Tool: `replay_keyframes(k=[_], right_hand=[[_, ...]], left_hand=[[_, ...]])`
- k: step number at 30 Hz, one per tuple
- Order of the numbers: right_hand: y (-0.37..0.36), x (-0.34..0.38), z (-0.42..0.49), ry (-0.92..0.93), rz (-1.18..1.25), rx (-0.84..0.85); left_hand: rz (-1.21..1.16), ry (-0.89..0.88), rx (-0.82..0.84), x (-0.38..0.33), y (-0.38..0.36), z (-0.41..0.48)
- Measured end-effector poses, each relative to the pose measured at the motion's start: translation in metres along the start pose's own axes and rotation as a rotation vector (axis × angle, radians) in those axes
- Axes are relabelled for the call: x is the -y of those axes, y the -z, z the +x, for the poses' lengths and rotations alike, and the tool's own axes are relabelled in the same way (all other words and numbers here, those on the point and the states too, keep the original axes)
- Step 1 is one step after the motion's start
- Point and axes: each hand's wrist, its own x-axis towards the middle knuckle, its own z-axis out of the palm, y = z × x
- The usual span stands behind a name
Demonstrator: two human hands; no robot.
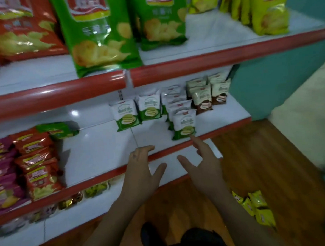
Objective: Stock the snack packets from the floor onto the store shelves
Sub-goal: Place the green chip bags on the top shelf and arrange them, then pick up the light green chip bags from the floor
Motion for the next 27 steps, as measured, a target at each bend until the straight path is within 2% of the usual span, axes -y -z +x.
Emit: replay_keyframes(k=[7,13,16,23,27], right_hand=[[0.050,-0.047,-0.007,-0.115,0.042,-0.094],[0.132,-0.148,-0.054,-0.234,0.001,-0.266],[0.180,-0.202,-0.100,-0.351,-0.026,-0.328],[0.274,-0.296,-0.183,-0.522,-0.200,-0.308],[0.286,-0.323,-0.200,-0.581,-0.189,-0.255]], left_hand=[[0.102,-0.038,0.150,-0.044,-0.052,0.003],[0.153,-0.086,0.349,-0.107,-0.150,-0.014],[0.135,-0.131,0.465,-0.139,-0.211,-0.035],[0.139,-0.183,0.705,-0.188,-0.326,-0.076],[0.132,-0.150,0.799,-0.201,-0.363,-0.084]])
